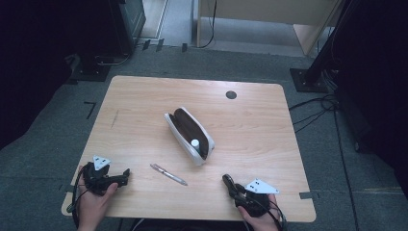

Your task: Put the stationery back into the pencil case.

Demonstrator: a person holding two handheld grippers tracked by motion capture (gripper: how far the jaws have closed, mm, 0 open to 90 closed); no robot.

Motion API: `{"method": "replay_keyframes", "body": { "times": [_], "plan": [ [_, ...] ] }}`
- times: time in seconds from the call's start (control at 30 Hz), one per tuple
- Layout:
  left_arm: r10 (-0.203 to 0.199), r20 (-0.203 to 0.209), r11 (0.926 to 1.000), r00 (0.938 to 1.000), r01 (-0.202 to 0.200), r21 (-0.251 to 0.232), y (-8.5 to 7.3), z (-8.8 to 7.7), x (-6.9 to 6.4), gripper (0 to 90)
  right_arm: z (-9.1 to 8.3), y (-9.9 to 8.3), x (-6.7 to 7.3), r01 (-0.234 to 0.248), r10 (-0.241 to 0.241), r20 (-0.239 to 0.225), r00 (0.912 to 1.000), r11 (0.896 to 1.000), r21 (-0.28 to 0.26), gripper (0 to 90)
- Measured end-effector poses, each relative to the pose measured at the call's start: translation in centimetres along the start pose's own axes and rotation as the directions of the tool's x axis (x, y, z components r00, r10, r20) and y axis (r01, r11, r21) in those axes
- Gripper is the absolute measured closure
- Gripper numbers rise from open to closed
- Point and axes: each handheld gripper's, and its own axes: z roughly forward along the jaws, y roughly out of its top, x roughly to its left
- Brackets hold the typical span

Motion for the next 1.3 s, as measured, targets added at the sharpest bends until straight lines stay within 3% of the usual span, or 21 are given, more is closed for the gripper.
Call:
{"method": "replay_keyframes", "body": {
  "times": [0.23, 0.43, 0.53, 0.7, 1.3],
  "plan": [
    [0.0, 0.0, 1.0, 1.0, 0.0, 0.0, 0.0, 0.0, 0.0, 0.0, -0.6, -0.6, 0.0, 0.041, -0.041, 0.005, 0.9992, 0.999, 0.0, 65.3],
    [0.0, 0.0, 1.0, 1.0, 0.0, 0.0, 0.0, 0.0, 0.0, 0.0, -0.8, -0.7, -0.2, 0.048, -0.048, 0.017, 0.9987, 0.999, -0.004, 71.0],
    [0.0, 0.0, 1.0, 1.0, 0.0, 0.0, 0.0, 0.0, 0.0, 0.0, -0.8, -0.7, -0.3, 0.036, -0.036, 0.019, 0.9992, 0.999, -0.002, 77.1],
    [0.0, 0.0, 1.0, 1.0, 0.0, 0.0, 0.0, 0.0, 0.0, 0.0, -0.9, -0.5, -0.5, 0.007, -0.007, -0.005, 1.0, 1.0, 0.002, 77.8],
    [0.0, 0.0, 1.0, 1.0, 0.0, 0.0, 0.0, 0.0, 0.0, 0.0, -2.1, 2.4, -0.1, 0.007, -0.008, -0.031, 0.9995, 0.998, -0.056, 78.0]
  ]
}}
